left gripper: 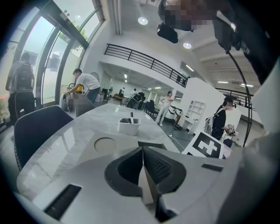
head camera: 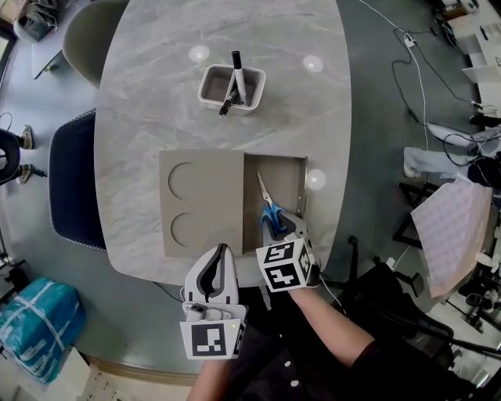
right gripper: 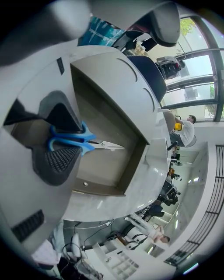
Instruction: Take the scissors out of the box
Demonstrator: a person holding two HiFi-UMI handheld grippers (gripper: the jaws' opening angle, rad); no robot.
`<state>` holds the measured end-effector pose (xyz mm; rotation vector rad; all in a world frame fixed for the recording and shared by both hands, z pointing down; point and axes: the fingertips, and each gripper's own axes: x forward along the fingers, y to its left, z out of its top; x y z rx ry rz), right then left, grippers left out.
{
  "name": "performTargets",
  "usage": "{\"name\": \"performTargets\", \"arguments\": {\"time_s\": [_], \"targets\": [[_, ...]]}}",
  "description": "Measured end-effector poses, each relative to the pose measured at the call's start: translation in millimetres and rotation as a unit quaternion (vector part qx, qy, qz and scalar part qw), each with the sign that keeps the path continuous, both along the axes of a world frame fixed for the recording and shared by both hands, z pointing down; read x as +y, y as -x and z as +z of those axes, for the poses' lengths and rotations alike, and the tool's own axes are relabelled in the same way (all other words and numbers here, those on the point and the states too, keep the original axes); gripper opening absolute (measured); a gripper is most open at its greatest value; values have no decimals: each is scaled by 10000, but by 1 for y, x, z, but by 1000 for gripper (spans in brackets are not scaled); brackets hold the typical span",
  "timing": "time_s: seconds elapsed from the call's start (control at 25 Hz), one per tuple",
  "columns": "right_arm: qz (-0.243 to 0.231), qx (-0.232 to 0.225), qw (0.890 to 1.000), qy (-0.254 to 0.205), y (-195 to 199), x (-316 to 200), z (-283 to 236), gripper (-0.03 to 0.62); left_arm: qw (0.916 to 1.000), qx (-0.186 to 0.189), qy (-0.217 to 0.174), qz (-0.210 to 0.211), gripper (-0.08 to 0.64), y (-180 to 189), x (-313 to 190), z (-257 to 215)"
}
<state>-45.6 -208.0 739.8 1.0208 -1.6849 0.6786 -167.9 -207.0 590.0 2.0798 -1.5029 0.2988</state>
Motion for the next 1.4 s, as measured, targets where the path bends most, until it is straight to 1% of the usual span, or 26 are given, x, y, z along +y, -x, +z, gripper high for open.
{"name": "performTargets", "arguments": {"time_s": [0.08,0.32,0.52,0.76,0.96,1.16,1.32,1.4], "targets": [[-49,-10,10000,31,1,1,1,109,10000,18,7,25,17,-1,-1,1],[-142,-218,9991,337,3,2,0,86,10000,30,12,63,17,-1,-1,0],[-134,-325,9988,352,2,0,-2,81,9999,18,-55,94,17,-4,0,-6],[-42,-431,9991,-3,-6,-13,-25,80,9997,-79,-213,15,17,-2,1,-19],[-108,-557,9978,-353,-11,-19,-52,80,9991,-147,-394,-54,17,-6,0,-36],[-182,-898,9933,-708,-12,-23,-82,80,9977,-212,-648,-54,17,-17,1,-60],[-230,-1100,9888,-987,-15,-28,-112,80,9955,-504,-798,-58,17,-21,4,-79],[-275,-1166,9861,-1150,-16,-31,-129,80,9945,-583,-860,-95,17,-21,3,-88]]}}
